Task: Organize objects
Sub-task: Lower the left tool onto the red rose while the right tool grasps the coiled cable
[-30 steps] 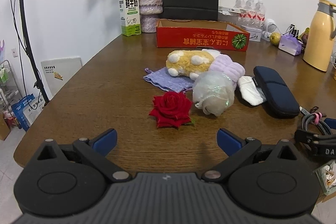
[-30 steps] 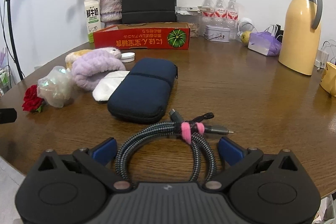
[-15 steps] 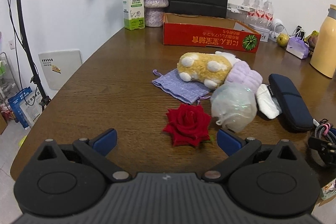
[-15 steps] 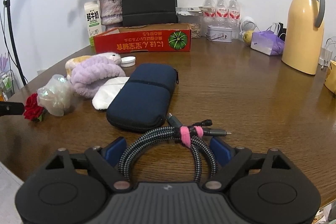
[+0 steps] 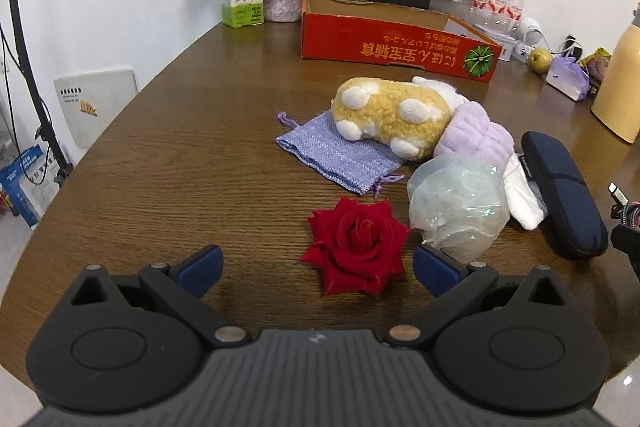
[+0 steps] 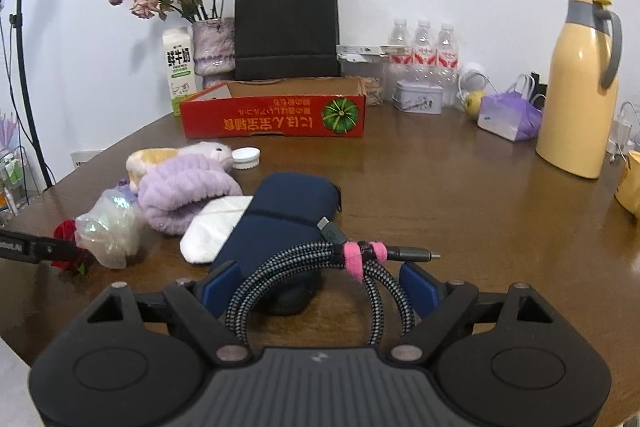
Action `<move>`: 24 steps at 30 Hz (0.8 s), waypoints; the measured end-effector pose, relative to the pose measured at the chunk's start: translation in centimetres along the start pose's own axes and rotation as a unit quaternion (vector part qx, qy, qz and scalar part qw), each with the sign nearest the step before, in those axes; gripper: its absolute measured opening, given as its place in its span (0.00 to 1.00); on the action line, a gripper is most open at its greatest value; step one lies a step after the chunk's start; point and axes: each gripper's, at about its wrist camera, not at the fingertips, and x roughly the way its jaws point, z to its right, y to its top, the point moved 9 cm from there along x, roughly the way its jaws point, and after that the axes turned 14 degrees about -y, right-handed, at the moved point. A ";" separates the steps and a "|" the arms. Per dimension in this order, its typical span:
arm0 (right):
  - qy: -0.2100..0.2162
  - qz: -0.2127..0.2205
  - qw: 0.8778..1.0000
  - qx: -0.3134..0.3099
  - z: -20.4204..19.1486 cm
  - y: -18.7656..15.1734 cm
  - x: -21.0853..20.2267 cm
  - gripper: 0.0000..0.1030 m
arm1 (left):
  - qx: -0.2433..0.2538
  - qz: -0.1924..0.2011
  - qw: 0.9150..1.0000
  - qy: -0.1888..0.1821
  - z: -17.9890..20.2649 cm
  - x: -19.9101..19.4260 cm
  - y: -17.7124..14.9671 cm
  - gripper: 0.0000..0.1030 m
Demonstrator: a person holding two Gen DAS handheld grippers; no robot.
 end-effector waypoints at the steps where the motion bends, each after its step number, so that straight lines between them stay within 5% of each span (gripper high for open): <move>1: 0.002 0.002 1.000 -0.003 -0.2 0.2 0.1 0.83 | -0.001 0.002 1.000 0.003 0.0 0.2 0.0 1.00; 10: 0.019 0.023 0.999 -0.028 -2.2 1.5 0.3 0.83 | -0.012 0.016 1.000 0.010 -0.1 1.3 0.1 0.94; 13: 0.024 0.029 0.999 -0.035 -2.8 1.8 0.5 0.83 | -0.006 0.022 1.000 0.010 0.2 1.3 0.2 0.84; 17: 0.030 0.034 0.998 -0.041 -3.5 2.1 0.6 0.83 | 0.002 0.033 0.999 0.010 0.3 1.2 0.4 0.52; 24: 0.036 0.044 0.997 -0.054 -4.6 2.6 0.7 0.83 | 0.010 0.040 0.999 0.002 0.2 0.6 0.5 0.41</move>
